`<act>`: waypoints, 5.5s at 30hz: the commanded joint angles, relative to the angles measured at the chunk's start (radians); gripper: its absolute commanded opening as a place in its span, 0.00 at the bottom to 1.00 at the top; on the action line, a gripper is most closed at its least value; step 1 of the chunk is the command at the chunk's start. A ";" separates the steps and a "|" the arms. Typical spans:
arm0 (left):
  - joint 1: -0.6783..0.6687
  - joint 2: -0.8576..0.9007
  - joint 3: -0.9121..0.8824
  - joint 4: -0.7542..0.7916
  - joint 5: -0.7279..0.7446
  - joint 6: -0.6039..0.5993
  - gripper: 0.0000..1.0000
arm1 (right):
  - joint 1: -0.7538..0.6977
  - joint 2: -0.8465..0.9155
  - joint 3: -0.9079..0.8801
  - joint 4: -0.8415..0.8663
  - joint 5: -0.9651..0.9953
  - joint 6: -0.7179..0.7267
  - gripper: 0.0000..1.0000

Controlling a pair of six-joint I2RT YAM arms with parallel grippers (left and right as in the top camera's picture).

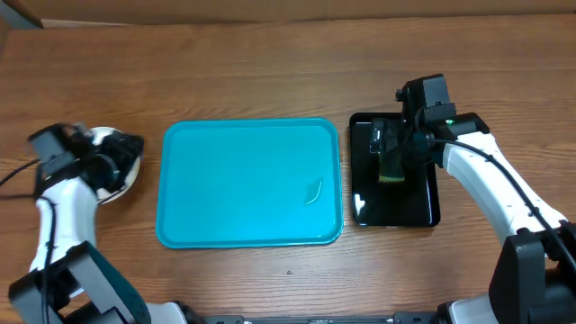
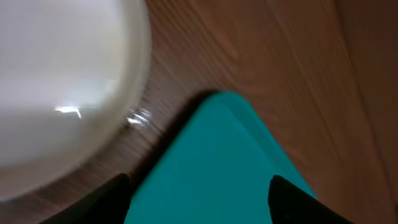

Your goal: Clean dirty plates on tray and stack at the side

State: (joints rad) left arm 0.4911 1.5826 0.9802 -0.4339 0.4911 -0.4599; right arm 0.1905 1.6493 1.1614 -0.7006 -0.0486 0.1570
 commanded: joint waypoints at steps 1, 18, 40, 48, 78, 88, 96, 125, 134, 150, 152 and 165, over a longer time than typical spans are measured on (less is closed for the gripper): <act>-0.128 0.007 -0.002 -0.007 0.056 0.080 0.73 | -0.001 -0.010 0.010 0.003 -0.008 -0.001 1.00; -0.432 0.007 -0.002 -0.026 -0.152 0.098 1.00 | -0.001 -0.010 0.010 0.003 -0.008 -0.001 1.00; -0.432 0.007 -0.002 -0.026 -0.152 0.098 1.00 | 0.003 -0.008 0.010 0.004 -0.005 -0.002 1.00; -0.432 0.007 -0.002 -0.026 -0.152 0.098 1.00 | 0.006 -0.063 0.010 0.003 -0.005 -0.001 1.00; -0.432 0.007 -0.002 -0.026 -0.152 0.098 1.00 | -0.025 -0.981 0.004 -0.036 0.021 -0.002 1.00; -0.432 0.007 -0.002 -0.026 -0.152 0.098 1.00 | -0.185 -1.278 -0.077 -0.080 0.010 -0.002 1.00; -0.432 0.007 -0.002 -0.026 -0.152 0.098 1.00 | -0.201 -1.499 -0.328 0.159 -0.021 -0.001 1.00; -0.433 0.007 -0.002 -0.026 -0.152 0.098 1.00 | -0.203 -1.646 -1.154 0.877 -0.125 0.095 1.00; -0.433 0.007 -0.002 -0.026 -0.152 0.098 1.00 | -0.203 -1.646 -1.154 0.631 -0.121 -0.188 1.00; -0.433 0.007 -0.002 -0.026 -0.152 0.098 1.00 | -0.203 -1.646 -1.154 0.631 -0.121 -0.307 1.00; -0.433 0.007 -0.002 -0.026 -0.152 0.098 1.00 | -0.204 -1.646 -1.154 0.631 -0.121 -0.307 1.00; -0.433 0.007 -0.002 -0.026 -0.152 0.098 1.00 | -0.204 -1.646 -1.154 0.631 -0.121 -0.307 1.00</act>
State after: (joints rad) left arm 0.0639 1.5826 0.9802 -0.4591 0.3466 -0.3847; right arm -0.0067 0.0147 0.0185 -0.0742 -0.1761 -0.1432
